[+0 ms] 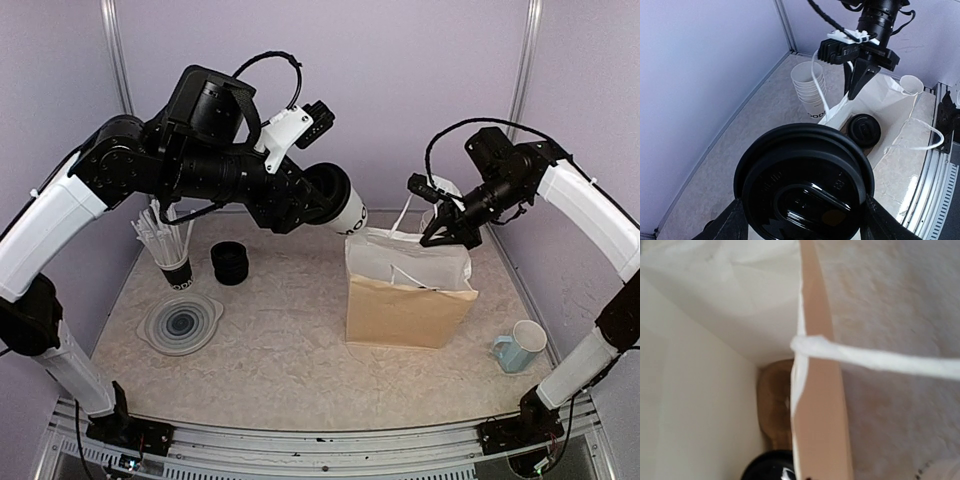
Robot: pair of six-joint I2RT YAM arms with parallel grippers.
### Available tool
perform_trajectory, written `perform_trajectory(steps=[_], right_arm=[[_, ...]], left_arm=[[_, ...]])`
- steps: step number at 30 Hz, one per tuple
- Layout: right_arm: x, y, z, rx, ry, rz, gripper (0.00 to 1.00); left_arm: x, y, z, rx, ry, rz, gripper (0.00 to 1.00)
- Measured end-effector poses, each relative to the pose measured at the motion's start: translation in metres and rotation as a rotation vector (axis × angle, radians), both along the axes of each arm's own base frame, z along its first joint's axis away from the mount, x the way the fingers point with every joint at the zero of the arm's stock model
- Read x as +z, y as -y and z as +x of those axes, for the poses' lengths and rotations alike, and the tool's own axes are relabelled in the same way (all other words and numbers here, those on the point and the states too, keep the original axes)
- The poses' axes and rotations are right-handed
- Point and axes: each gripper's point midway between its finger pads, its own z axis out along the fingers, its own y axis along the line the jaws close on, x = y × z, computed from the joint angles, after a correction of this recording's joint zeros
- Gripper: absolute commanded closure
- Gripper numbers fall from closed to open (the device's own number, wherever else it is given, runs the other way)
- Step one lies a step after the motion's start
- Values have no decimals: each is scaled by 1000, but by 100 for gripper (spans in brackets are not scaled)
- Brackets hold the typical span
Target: Pack the takeout coffee
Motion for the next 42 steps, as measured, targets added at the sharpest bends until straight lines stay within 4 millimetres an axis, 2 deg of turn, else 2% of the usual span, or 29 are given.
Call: perform_trajectory(steps=[4, 9, 18, 32, 35, 39, 42], right_arm=[[2, -16, -16, 60, 0, 7, 100], [2, -27, -26, 89, -8, 6, 100], [1, -32, -27, 68, -13, -8, 100], [-3, -24, -25, 12, -38, -48, 100], [-3, -25, -25, 13, -37, -44, 100], [1, -28, -26, 25, -34, -31, 100], [6, -31, -29, 38, -27, -15, 100]], left_arm=[[-2, 18, -18, -75, 6, 2, 42], [-12, 36, -30, -134, -1, 17, 42], [-53, 65, -36, -169, -28, 114, 44], [-75, 75, -26, -94, -4, 194, 45], [-70, 75, -33, -85, 8, 203, 45], [-57, 75, -55, -102, 24, 198, 45], [-53, 68, -59, -94, 21, 199, 45]])
